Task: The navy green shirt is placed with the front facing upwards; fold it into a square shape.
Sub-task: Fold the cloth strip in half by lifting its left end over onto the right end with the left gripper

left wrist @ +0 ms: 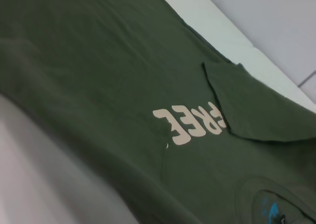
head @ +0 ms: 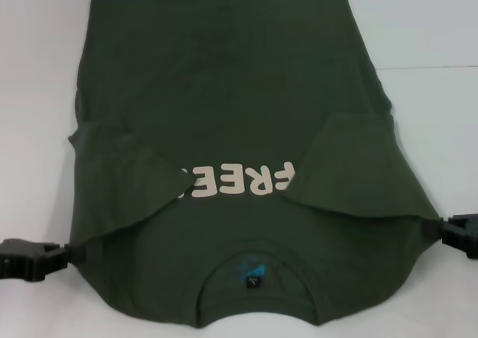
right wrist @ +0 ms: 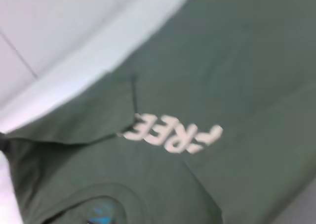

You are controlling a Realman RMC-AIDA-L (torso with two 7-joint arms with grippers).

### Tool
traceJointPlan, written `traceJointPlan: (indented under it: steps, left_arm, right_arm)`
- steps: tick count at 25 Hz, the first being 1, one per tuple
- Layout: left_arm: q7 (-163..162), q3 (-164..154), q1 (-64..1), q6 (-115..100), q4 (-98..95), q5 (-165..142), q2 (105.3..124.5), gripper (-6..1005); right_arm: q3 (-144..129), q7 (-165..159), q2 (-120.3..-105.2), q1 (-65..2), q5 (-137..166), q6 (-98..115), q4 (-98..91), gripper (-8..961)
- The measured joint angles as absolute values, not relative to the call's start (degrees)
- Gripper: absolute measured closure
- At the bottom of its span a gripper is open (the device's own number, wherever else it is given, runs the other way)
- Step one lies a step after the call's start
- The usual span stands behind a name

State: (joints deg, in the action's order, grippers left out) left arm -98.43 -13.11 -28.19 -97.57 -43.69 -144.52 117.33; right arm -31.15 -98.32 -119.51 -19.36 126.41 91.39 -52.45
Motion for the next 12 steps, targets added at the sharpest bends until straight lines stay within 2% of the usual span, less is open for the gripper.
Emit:
traceJointPlan:
  steps: [12]
  left_arm:
    - [-85.1, -9.4, -24.8, -105.4, -44.1, -144.6, 116.76, 969]
  right_arm:
    - [-15.9, -67.5, -119.46, -12.8, 121.8, 100.8, -38.9, 918]
